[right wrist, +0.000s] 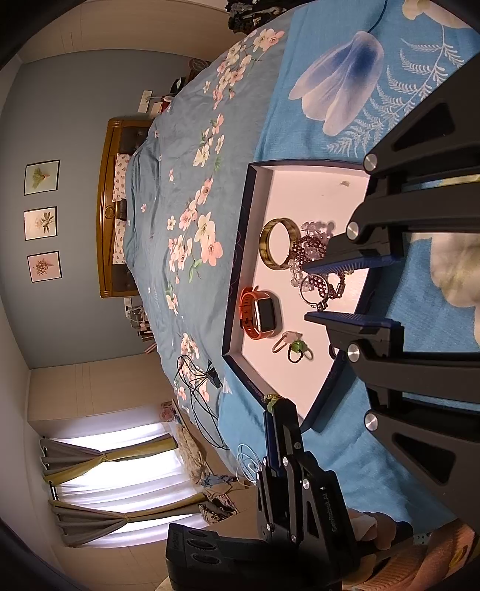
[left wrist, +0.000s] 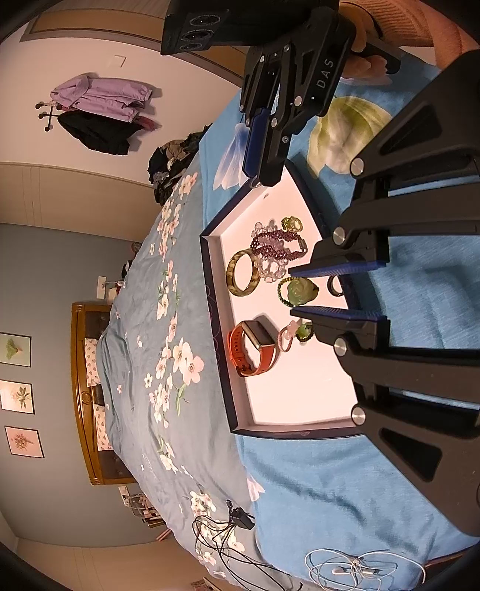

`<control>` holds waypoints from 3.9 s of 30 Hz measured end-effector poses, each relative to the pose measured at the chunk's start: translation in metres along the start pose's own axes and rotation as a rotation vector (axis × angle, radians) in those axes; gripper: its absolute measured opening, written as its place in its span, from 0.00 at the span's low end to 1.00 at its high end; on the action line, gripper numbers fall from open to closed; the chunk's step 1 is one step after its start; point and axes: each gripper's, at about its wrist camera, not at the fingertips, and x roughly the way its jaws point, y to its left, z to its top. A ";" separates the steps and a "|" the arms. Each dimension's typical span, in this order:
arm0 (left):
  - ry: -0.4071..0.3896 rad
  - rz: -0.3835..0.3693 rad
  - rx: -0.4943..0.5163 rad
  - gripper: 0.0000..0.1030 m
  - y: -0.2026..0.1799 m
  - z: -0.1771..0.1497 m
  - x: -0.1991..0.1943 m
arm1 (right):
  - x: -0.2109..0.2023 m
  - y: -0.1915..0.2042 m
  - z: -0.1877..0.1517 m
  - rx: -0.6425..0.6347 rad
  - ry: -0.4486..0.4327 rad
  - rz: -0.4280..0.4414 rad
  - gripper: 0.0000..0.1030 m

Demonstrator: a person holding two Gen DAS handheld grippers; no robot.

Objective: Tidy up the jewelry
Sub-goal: 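Carry the yellow-green ring over the box with the left tool while the right tool carries the silver ring, then lower the yellow-green ring into the box with the left tool while the right tool lowers the silver ring, then open the left tool to release the yellow-green ring while the right tool releases the silver ring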

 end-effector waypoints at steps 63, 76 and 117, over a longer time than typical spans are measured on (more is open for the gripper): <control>0.019 0.029 -0.032 0.16 0.011 0.007 0.028 | 0.027 -0.008 0.009 0.019 0.043 0.002 0.18; 0.039 0.038 -0.031 0.16 0.012 0.006 0.035 | 0.036 -0.014 0.008 0.028 0.070 0.003 0.18; 0.078 0.075 -0.051 0.27 0.016 -0.003 0.061 | 0.074 -0.019 0.007 0.059 0.163 -0.022 0.32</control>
